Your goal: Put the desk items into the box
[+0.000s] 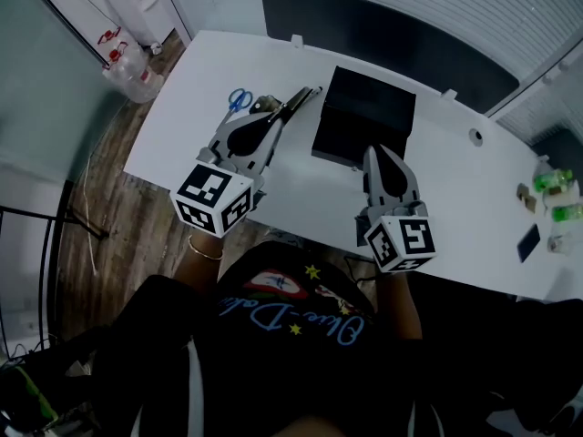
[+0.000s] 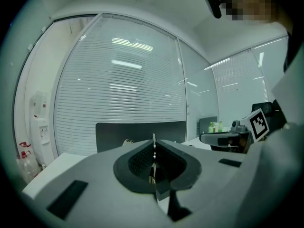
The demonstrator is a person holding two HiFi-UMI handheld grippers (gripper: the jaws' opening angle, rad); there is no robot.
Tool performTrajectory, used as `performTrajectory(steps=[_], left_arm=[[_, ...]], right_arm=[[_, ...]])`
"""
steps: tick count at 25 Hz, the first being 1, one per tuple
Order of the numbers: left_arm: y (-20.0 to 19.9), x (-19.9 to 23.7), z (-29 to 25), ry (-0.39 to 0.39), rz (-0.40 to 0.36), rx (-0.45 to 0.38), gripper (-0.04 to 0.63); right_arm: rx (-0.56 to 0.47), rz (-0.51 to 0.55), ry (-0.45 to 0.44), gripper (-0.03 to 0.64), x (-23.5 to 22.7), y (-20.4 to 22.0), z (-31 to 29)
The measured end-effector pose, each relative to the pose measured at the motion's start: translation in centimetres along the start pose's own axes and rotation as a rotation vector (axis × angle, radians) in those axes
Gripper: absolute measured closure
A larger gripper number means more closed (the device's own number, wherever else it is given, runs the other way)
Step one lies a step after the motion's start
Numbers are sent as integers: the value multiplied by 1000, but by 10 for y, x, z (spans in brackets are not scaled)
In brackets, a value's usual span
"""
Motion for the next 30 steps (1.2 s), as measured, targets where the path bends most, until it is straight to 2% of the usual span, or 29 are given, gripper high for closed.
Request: performTrajectory(steps=[13,24,30], left_arm=[[8,-6,-32,112,-51,50,580],[25,-11,-61,192,-64,101,580],[35,-15,-73,238,-65,123,580]], right_arm=[[30,-2,101,606,-24,9,16],[54,-20,173,606,-39,19,27],[0,-45,193,606,-43,14,31]])
Point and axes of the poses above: the fingertips, and each gripper's own axes: z backward along the fingers, x to its left, y out of its underside, the point moved 3 cm from there along z, backward along the fingers, and after that the axes turned 11 degrees about z, right-handed, at the moved point
